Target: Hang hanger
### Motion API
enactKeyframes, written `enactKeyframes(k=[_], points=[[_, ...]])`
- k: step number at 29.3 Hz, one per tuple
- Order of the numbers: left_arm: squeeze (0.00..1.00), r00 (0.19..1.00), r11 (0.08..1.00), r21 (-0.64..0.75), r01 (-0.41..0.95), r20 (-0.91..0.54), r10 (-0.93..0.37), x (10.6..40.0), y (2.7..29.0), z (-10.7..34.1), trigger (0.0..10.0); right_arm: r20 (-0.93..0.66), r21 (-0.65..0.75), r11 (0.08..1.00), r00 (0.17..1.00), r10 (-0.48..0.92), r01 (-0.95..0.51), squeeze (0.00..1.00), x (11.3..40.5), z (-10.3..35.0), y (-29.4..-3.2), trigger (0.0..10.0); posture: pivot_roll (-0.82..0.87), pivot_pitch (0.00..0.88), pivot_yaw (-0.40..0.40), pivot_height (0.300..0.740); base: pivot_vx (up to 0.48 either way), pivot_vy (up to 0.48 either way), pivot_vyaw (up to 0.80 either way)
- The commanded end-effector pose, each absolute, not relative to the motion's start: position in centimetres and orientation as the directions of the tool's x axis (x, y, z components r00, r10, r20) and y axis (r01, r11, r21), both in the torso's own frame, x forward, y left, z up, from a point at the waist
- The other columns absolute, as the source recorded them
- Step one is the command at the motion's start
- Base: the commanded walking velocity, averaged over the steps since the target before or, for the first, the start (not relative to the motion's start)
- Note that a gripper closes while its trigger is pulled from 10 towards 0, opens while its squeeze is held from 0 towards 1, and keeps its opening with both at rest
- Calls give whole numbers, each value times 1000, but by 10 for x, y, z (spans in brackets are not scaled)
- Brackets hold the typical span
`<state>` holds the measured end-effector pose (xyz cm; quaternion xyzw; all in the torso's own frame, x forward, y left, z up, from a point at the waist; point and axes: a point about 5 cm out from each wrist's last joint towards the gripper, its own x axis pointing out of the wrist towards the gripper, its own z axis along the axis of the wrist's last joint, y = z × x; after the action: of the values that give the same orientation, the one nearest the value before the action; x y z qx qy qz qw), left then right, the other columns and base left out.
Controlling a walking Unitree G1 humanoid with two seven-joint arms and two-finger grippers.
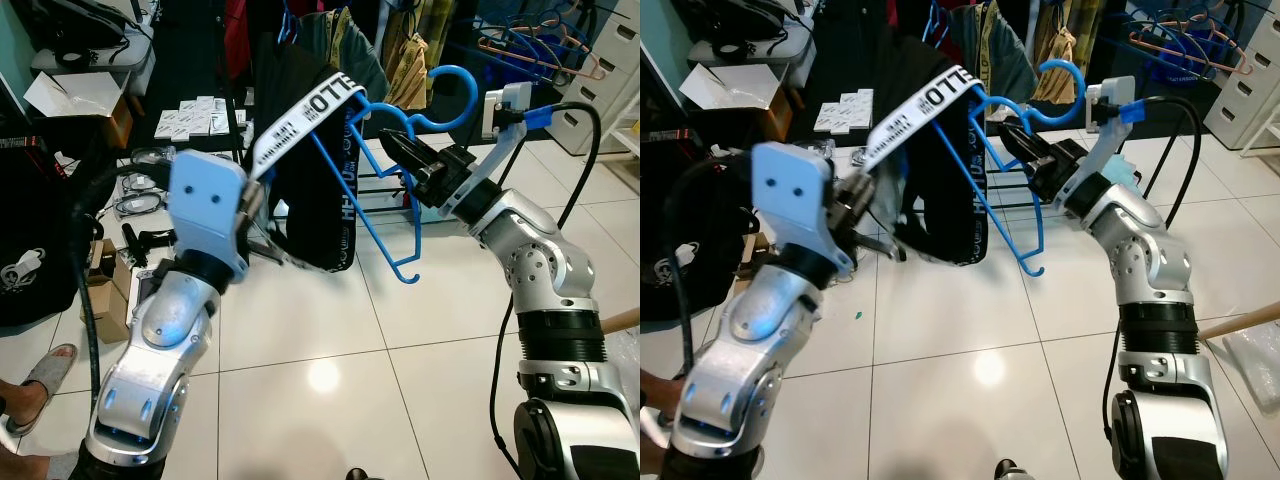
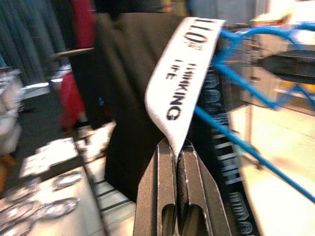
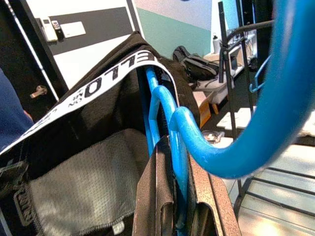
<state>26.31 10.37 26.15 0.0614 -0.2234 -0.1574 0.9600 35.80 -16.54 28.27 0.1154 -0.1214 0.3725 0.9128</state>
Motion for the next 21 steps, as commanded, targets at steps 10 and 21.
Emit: enactKeyframes(k=[10,21], points=[[0,599,706,205,678,404,-691,227,48,257,0,269,88,708,701,661,-701,0,360,280,-163,10000,-4,158,-38,740,0,0,0],[0,610,677,286,678,296,-736,230,46,238,10000,223,65,696,690,688,-715,0,361,275,-156,10000,-1,152,-37,740,0,0,0]])
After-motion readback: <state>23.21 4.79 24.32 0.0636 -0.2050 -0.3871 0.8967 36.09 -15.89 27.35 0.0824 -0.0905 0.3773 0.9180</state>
